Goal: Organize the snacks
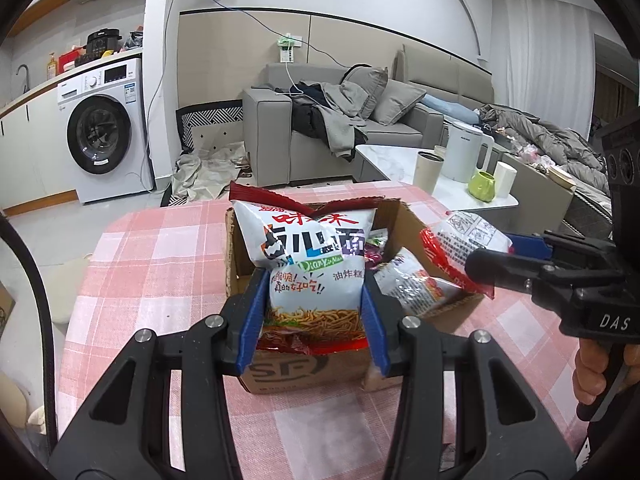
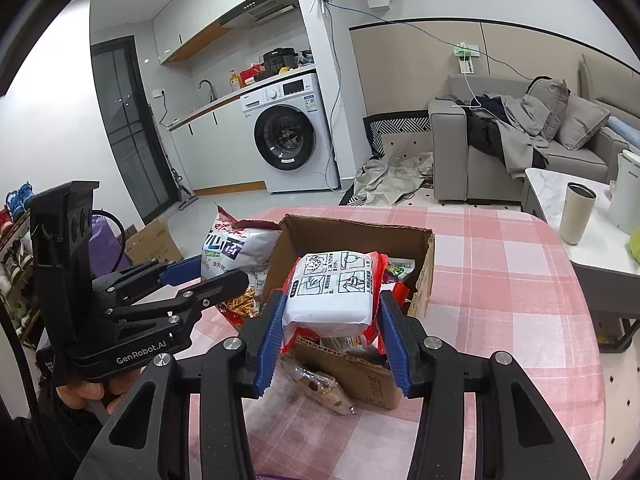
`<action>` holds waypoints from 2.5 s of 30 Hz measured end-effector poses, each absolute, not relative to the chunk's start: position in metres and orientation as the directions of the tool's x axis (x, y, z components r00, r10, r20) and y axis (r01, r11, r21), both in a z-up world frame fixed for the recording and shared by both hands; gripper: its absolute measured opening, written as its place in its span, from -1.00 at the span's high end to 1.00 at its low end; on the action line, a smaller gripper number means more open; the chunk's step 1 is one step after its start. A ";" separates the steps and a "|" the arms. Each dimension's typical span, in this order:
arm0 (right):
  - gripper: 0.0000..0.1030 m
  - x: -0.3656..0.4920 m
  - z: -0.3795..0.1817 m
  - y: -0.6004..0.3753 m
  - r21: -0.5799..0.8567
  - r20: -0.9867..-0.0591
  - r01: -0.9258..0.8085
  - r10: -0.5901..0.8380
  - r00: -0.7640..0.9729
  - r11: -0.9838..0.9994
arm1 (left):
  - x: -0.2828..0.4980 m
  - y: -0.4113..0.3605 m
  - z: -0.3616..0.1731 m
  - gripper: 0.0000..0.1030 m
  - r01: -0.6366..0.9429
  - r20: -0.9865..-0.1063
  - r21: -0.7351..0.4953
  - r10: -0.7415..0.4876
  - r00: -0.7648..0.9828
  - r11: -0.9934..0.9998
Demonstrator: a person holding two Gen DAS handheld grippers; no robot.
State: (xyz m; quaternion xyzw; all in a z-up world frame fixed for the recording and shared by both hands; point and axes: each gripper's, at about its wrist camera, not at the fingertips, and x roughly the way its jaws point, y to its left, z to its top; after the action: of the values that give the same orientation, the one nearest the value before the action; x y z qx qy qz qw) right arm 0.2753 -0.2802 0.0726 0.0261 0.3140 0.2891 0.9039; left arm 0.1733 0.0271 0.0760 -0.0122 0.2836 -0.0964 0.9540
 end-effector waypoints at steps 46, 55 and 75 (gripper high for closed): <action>0.08 0.352 0.034 -0.246 0.158 -0.617 -0.457 0.449 0.646 0.875 | 0.250 0.028 0.044 0.19 0.148 -0.554 -0.088 -0.172 0.814 0.985; -0.39 0.340 0.038 -0.250 0.135 -0.594 -0.478 0.458 0.662 0.868 | 0.241 0.030 0.049 -0.18 0.141 -0.554 -0.089 -0.167 0.816 0.986; -0.99 0.289 0.057 -0.289 0.144 -0.560 -0.469 0.462 0.688 0.872 | 0.162 0.042 0.069 -0.98 0.091 -0.517 -0.079 -0.119 0.848 0.993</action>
State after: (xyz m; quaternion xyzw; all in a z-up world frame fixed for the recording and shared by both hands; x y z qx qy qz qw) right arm 0.2893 -0.2892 0.0571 -0.0052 0.3033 0.2533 0.9186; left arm 0.1621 0.0423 0.0690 -0.0259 0.2703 -0.0545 0.9609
